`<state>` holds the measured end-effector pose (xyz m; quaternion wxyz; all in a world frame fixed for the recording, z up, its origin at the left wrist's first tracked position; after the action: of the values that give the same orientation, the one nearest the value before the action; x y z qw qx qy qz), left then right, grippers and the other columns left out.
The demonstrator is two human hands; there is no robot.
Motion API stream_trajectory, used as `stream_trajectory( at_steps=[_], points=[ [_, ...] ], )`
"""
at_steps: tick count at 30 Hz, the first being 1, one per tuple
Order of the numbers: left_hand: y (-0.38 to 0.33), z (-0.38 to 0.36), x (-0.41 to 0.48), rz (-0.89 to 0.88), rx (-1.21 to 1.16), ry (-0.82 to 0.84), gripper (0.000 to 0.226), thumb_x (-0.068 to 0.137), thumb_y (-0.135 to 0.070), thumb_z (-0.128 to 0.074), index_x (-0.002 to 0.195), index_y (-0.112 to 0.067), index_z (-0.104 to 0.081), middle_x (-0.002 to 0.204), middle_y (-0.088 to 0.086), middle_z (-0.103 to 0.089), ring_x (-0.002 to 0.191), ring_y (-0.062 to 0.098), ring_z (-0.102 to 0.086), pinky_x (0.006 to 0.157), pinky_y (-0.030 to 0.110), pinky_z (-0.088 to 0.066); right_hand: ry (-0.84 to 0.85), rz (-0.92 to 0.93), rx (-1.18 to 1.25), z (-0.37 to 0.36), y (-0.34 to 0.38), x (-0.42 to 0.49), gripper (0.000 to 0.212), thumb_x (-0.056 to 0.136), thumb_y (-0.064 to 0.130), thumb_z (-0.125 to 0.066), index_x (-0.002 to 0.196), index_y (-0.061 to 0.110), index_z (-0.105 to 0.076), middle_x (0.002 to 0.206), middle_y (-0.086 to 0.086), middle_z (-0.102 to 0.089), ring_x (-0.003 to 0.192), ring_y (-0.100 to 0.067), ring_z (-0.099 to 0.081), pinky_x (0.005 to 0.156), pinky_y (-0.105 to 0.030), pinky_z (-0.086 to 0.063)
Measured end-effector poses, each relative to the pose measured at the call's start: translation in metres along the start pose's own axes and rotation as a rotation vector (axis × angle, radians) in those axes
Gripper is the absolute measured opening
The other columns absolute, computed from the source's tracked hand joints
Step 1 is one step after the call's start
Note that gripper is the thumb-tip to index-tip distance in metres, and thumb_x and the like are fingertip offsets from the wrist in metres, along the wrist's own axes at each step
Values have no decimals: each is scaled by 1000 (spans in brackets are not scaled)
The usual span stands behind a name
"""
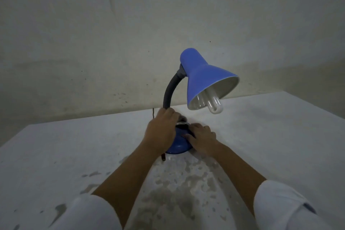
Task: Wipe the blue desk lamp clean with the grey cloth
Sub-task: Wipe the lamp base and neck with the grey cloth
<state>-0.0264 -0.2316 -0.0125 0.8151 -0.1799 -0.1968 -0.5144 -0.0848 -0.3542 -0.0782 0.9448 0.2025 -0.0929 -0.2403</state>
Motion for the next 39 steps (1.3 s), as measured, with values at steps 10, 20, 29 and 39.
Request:
stream_trajectory(
  at_steps=[10, 20, 29, 39],
  points=[
    [-17, -43, 34, 172, 284, 237, 24, 94, -12, -43, 116, -6, -46, 120, 11, -53, 117, 27, -42, 88, 38, -44, -115, 67, 10, -9, -11, -2, 44, 95, 45, -32, 133, 26, -43, 138, 5, -47, 120, -26, -44, 91, -40, -37],
    [-6, -26, 1, 181, 156, 328, 38, 91, -12, -50, 128, -10, -44, 127, 13, -48, 117, 30, -46, 97, 40, -43, -106, 50, 40, -5, -9, -8, 46, 94, 44, -35, 139, 32, -38, 138, 6, -50, 122, -25, -42, 96, -40, -35],
    [17, -15, -29, 222, 64, 315, 40, 92, -21, -49, 131, -25, -41, 128, 7, -46, 118, 26, -41, 101, 38, -39, -11, -2, 19, -1, -7, -8, 52, 96, 48, -33, 145, 36, -23, 148, 0, -40, 132, -27, -34, 105, -43, -29],
    [60, 15, -19, 189, 465, 434, 30, 91, -18, -48, 121, -20, -53, 118, 3, -57, 113, 23, -45, 96, 35, -40, -22, -14, -16, -4, -3, -11, 53, 96, 50, -29, 145, 34, -21, 147, 0, -40, 131, -27, -35, 105, -44, -29]
  ],
)
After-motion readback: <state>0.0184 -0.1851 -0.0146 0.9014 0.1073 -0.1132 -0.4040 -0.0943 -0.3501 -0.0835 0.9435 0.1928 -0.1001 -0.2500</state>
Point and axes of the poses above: each hand's wrist, its own x-axis towards the middle knuckle, its own z-axis out of the back of the hand, y = z × x, the point moved 4 cm from there along x, towards the middle knuckle
